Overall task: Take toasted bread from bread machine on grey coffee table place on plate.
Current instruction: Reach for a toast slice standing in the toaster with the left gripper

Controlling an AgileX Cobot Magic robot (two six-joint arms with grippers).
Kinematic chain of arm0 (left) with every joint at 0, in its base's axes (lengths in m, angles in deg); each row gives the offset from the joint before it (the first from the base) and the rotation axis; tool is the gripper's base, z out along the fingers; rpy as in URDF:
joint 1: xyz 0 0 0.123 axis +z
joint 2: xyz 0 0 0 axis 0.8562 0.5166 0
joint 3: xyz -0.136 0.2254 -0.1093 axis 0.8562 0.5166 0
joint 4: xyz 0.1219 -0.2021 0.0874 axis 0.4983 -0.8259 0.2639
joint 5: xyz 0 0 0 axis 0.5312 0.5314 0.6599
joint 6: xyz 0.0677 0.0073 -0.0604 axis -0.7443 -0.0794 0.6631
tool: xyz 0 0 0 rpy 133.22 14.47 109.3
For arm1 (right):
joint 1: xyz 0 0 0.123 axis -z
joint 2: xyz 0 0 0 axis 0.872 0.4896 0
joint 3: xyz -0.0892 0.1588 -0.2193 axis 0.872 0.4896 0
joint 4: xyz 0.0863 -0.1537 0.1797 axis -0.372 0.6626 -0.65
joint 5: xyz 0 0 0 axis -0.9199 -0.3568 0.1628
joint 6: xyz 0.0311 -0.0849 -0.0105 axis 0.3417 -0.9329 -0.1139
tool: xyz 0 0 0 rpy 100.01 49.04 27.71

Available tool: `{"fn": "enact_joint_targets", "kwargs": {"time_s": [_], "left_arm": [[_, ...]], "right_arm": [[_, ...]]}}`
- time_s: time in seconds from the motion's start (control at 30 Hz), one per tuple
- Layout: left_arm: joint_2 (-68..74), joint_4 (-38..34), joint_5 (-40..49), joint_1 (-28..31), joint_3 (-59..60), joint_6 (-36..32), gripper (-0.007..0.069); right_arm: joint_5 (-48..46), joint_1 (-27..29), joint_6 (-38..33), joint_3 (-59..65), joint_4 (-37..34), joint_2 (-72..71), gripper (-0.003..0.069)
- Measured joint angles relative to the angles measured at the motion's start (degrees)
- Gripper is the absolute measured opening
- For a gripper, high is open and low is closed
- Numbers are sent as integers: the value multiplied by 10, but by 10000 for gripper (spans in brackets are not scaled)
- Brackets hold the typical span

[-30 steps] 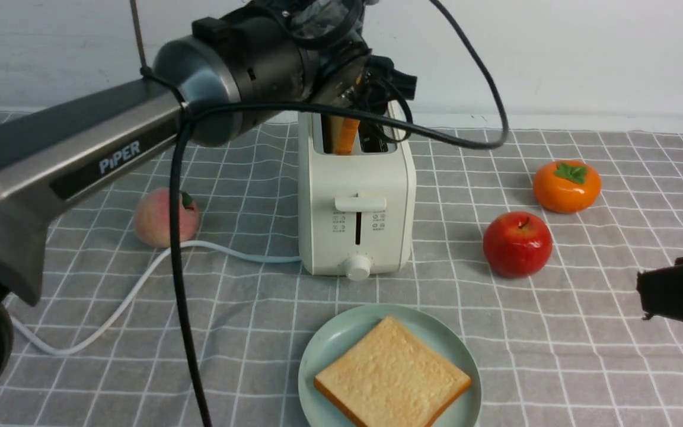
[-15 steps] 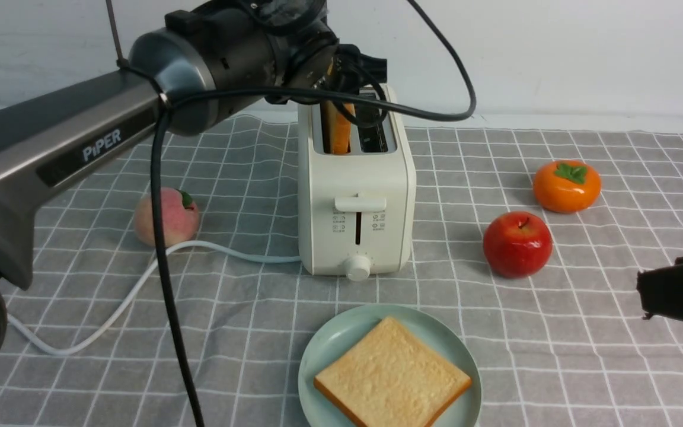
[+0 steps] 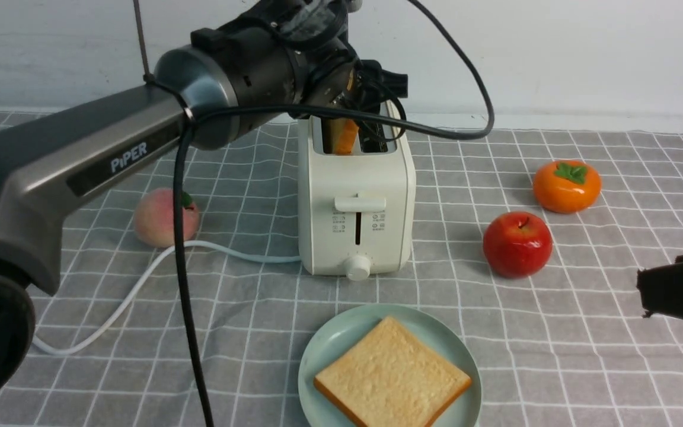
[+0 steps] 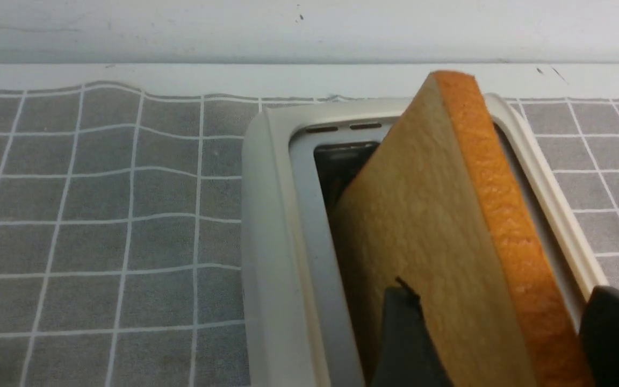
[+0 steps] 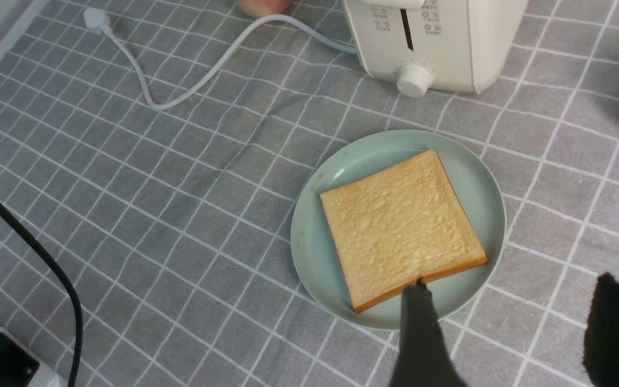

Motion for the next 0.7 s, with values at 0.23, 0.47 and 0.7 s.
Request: {"fn": "enact_joint_targets", "kwargs": {"time_s": [0.23, 0.47, 0.7], "left_arm": [[4, 0, 3, -1, 0, 0, 388], [2, -1, 14, 0, 0, -1, 183], [-39, 14, 40, 1, 1, -2, 94]], "right_arm": [[0, 0, 0, 0, 1, 0, 404], [0, 0, 0, 0, 1, 0, 404], [0, 0, 0, 0, 1, 0, 404]]}}
